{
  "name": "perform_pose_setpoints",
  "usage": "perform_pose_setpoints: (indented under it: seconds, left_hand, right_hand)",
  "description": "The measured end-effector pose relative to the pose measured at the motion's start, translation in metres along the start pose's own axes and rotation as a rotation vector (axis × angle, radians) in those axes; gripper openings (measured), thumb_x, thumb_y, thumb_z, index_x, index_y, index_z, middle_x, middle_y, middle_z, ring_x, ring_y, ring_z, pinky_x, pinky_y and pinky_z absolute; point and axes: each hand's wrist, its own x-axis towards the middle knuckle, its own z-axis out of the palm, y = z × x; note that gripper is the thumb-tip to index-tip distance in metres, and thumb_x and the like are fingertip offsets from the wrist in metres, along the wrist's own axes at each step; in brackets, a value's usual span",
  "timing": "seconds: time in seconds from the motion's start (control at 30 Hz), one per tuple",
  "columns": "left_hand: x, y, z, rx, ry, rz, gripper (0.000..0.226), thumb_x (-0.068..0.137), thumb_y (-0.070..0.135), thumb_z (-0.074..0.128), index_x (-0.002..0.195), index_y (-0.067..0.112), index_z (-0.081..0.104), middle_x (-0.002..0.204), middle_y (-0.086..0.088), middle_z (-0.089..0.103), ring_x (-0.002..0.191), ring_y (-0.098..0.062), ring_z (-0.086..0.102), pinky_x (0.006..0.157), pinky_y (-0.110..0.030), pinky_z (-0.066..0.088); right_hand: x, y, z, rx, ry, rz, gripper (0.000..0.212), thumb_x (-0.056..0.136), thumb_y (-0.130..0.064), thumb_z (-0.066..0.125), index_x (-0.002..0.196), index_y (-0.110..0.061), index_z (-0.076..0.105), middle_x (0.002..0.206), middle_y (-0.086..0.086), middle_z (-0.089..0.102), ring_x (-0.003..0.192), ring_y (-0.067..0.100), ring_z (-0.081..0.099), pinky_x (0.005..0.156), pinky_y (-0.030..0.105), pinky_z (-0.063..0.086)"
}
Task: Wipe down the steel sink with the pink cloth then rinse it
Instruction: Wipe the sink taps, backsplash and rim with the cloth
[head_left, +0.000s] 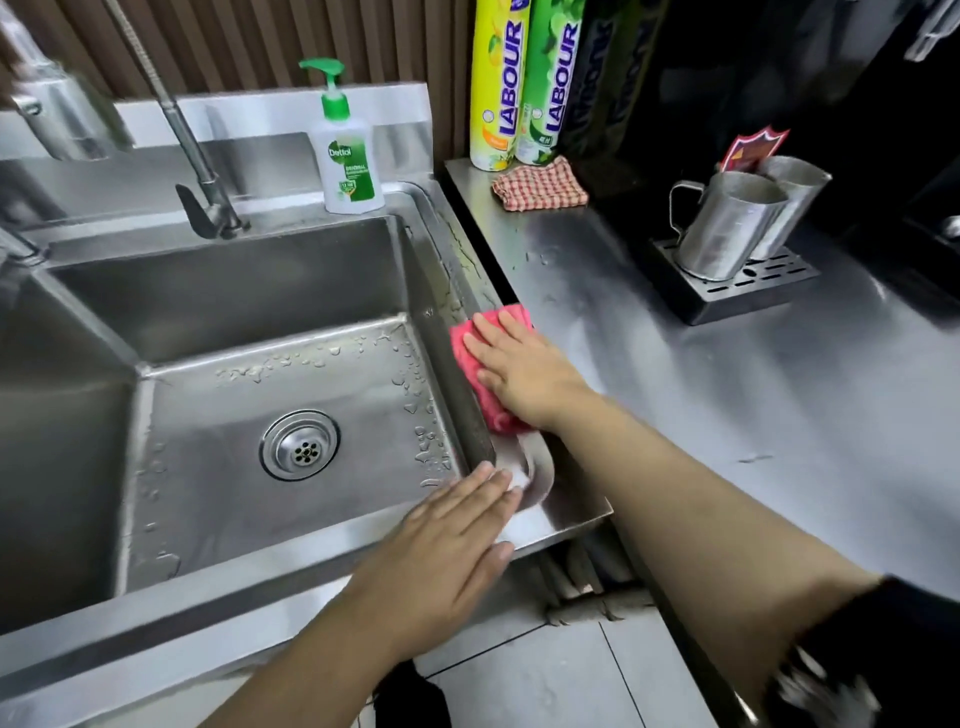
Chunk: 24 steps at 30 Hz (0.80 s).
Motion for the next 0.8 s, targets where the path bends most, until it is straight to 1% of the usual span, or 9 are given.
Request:
perform_pose_setpoints:
  seconds: [0.13, 0.23, 0.33, 0.4, 0.47, 0.53, 0.63, 0.7, 0.8]
  left_hand:
    - [0.001, -0.004, 0.005, 0.016, -0.054, 0.048, 0.050, 0.100, 0.039, 0.021, 0.141, 0.017, 0.038, 0.148, 0.003, 0.041, 0.139, -0.009, 0.030, 0.110, -0.026, 0.015]
    - [0.001, -0.002, 0.006, 0.020, -0.045, 0.041, 0.051, 0.101, 0.040, 0.017, 0.141, 0.018, 0.038, 0.147, 0.004, 0.041, 0.139, -0.009, 0.029, 0.110, -0.026, 0.017]
    - [0.002, -0.002, 0.007, 0.012, -0.047, 0.038, 0.051, 0.101, 0.041, 0.017, 0.141, 0.017, 0.036, 0.147, 0.004, 0.041, 0.139, -0.010, 0.030, 0.108, -0.029, 0.021]
    - [0.002, -0.004, 0.008, 0.013, -0.050, 0.042, 0.052, 0.101, 0.041, 0.016, 0.143, 0.017, 0.035, 0.149, 0.005, 0.038, 0.140, -0.009, 0.027, 0.108, -0.030, 0.021]
    - [0.002, -0.004, 0.008, 0.013, -0.049, 0.039, 0.053, 0.100, 0.041, 0.017, 0.143, 0.017, 0.035, 0.151, 0.005, 0.036, 0.141, -0.009, 0.026, 0.108, -0.030, 0.021]
    - [0.002, -0.003, 0.007, 0.006, -0.061, 0.040, 0.053, 0.100, 0.041, 0.016, 0.143, 0.017, 0.036, 0.151, 0.004, 0.035, 0.141, -0.010, 0.026, 0.108, -0.030, 0.022]
    - [0.003, -0.004, 0.006, -0.003, -0.068, 0.052, 0.053, 0.100, 0.041, 0.017, 0.143, 0.016, 0.034, 0.151, 0.004, 0.036, 0.141, -0.010, 0.027, 0.109, -0.030, 0.022]
    - [0.004, -0.005, 0.008, -0.010, -0.078, 0.065, 0.053, 0.100, 0.041, 0.017, 0.142, 0.016, 0.036, 0.150, 0.003, 0.038, 0.140, -0.011, 0.027, 0.108, -0.030, 0.022]
    - [0.007, -0.010, 0.008, -0.091, -0.088, 0.094, 0.053, 0.100, 0.041, 0.015, 0.135, 0.019, 0.047, 0.143, 0.005, 0.047, 0.136, -0.009, 0.031, 0.106, -0.027, 0.027]
  right_hand:
    - [0.015, 0.004, 0.004, -0.028, 0.005, -0.012, 0.052, 0.099, -0.042, 0.022, 0.149, -0.028, 0.015, 0.159, -0.004, 0.005, 0.146, 0.022, -0.001, 0.117, 0.042, 0.009]
    - [-0.038, -0.002, 0.013, 0.084, 0.144, -0.086, 0.071, 0.083, -0.054, 0.010, 0.145, -0.026, 0.031, 0.156, -0.003, 0.021, 0.145, 0.026, 0.012, 0.114, 0.045, 0.017]
    - [-0.055, 0.001, 0.016, 0.095, 0.069, -0.070, 0.079, 0.076, -0.058, 0.000, 0.146, -0.031, 0.024, 0.157, -0.011, 0.013, 0.146, 0.018, 0.004, 0.115, 0.039, 0.012]
    - [-0.031, 0.004, 0.009, 0.064, 0.062, -0.056, 0.066, 0.087, -0.056, 0.010, 0.147, -0.032, 0.020, 0.158, -0.010, 0.009, 0.146, 0.018, 0.001, 0.115, 0.039, 0.012]
    - [0.010, 0.007, 0.004, 0.043, 0.061, -0.033, 0.052, 0.098, -0.044, 0.025, 0.148, -0.032, 0.017, 0.159, -0.007, 0.006, 0.146, 0.019, 0.000, 0.116, 0.042, 0.013]
    - [0.042, 0.007, -0.001, 0.023, 0.055, 0.018, 0.051, 0.100, -0.039, 0.028, 0.149, -0.031, 0.015, 0.159, -0.007, 0.005, 0.146, 0.020, 0.000, 0.116, 0.044, 0.013]
    - [0.044, 0.004, -0.001, -0.016, 0.044, 0.037, 0.052, 0.099, -0.044, 0.021, 0.148, -0.031, 0.016, 0.159, -0.006, 0.006, 0.146, 0.022, 0.001, 0.116, 0.044, 0.013]
    - [0.014, 0.002, 0.006, -0.015, 0.098, -0.025, 0.063, 0.090, -0.052, 0.011, 0.147, -0.029, 0.025, 0.157, -0.002, 0.017, 0.145, 0.025, 0.011, 0.114, 0.046, 0.019]
    - [-0.025, 0.003, 0.023, 0.016, 0.289, -0.127, 0.055, 0.089, -0.045, 0.028, 0.133, -0.023, 0.051, 0.142, 0.004, 0.048, 0.131, 0.034, 0.042, 0.098, 0.052, 0.041]
